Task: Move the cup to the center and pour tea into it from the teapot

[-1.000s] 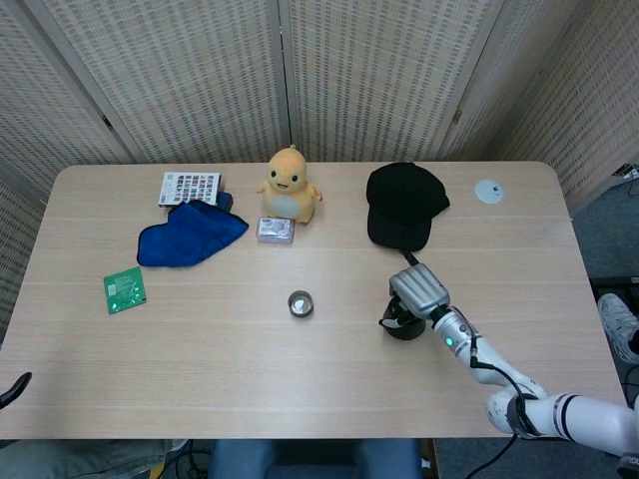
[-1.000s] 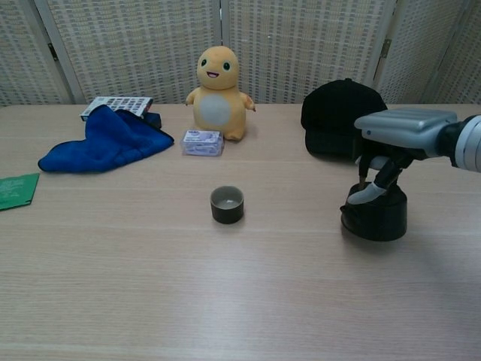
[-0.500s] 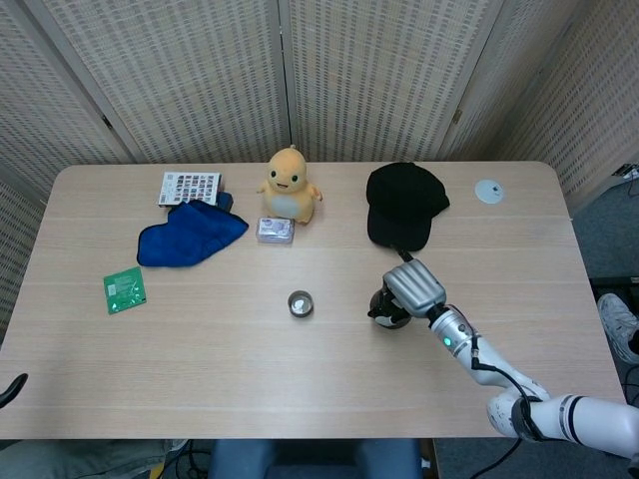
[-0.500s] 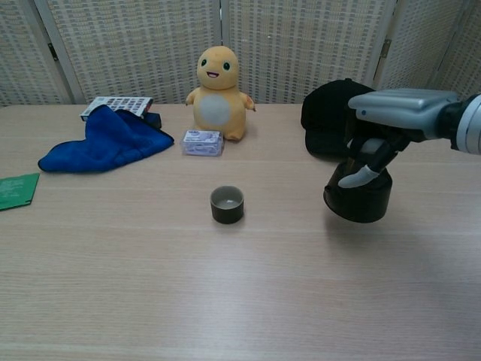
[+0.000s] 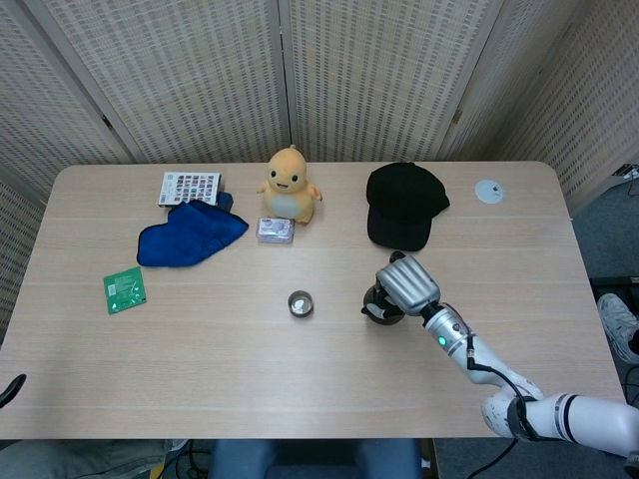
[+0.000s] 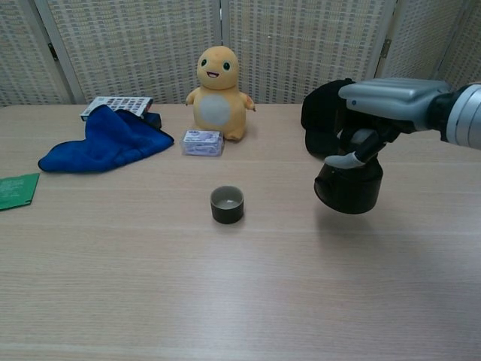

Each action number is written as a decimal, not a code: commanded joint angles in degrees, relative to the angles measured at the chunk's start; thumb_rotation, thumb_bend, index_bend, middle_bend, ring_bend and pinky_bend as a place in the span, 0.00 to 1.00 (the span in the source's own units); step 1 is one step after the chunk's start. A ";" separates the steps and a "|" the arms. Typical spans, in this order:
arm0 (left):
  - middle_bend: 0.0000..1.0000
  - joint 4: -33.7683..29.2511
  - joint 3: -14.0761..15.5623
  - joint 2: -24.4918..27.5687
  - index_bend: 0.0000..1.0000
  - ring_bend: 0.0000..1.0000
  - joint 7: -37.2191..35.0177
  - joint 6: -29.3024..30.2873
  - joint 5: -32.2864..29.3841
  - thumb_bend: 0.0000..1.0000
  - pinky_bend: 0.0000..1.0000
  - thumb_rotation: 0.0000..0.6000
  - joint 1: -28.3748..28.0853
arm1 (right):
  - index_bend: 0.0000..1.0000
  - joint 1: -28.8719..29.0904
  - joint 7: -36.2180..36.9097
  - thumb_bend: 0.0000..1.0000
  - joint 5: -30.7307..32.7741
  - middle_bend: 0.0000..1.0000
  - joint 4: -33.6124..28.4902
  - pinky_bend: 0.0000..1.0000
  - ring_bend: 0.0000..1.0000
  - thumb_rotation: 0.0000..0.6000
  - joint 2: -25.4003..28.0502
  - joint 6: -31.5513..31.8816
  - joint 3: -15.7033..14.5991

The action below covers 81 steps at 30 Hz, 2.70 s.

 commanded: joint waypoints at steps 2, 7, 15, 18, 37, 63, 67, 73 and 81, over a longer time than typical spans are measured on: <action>0.24 0.02 -0.04 -0.01 0.09 0.37 -0.05 0.08 0.00 0.07 0.26 0.29 0.03 | 1.00 0.68 -0.87 0.35 0.32 0.97 0.03 0.45 0.96 0.69 -0.28 -0.29 0.32; 0.24 0.08 -0.02 -0.10 0.09 0.37 -0.04 0.15 -0.24 0.07 0.26 0.33 0.18 | 1.00 1.58 -2.77 0.36 0.68 0.97 -0.18 0.52 0.96 0.69 -0.78 -0.39 0.44; 0.24 0.39 0.02 -0.21 0.09 0.37 -0.28 0.46 -0.14 0.07 0.26 0.35 0.42 | 1.00 4.19 -6.28 0.38 2.42 0.97 -0.12 0.52 0.96 0.69 -1.38 -1.70 1.37; 0.24 0.50 0.03 -0.25 0.09 0.37 -0.44 0.64 -0.09 0.07 0.26 0.35 0.54 | 1.00 5.30 -7.52 0.38 3.55 0.97 0.45 0.54 0.96 0.69 -2.05 -2.27 1.75; 0.24 0.81 0.75 -0.27 0.09 0.37 0.44 1.28 1.59 0.07 0.26 0.40 0.95 | 1.00 13.82 -19.69 0.38 11.61 0.97 4.04 0.54 0.96 0.70 -7.42 -4.10 2.69; 0.24 -1.50 4.61 1.66 0.09 0.36 5.74 -5.24 10.81 0.07 0.24 0.41 -3.54 | 1.00 22.50 -30.30 0.38 18.66 0.97 7.54 0.54 0.96 0.75 -11.90 -3.22 0.74; 0.24 -1.97 5.20 1.66 0.09 0.35 6.88 -6.39 11.81 0.07 0.23 0.42 -4.25 | 1.00 23.72 -31.73 0.38 19.55 0.97 8.00 0.54 0.96 0.80 -12.59 -3.33 0.34; 0.22 -2.38 6.10 1.63 0.09 0.30 8.07 -7.74 12.95 0.07 0.21 0.42 -5.01 | 1.00 25.59 -34.44 0.38 21.19 0.97 9.20 0.54 0.96 0.87 -13.70 -3.14 -0.46; 0.22 -2.59 6.94 1.34 0.09 0.30 9.00 -8.66 14.30 0.07 0.21 0.42 -5.71 | 1.00 27.37 -36.28 0.38 22.61 0.97 9.79 0.54 0.96 0.87 -14.88 -2.78 -0.99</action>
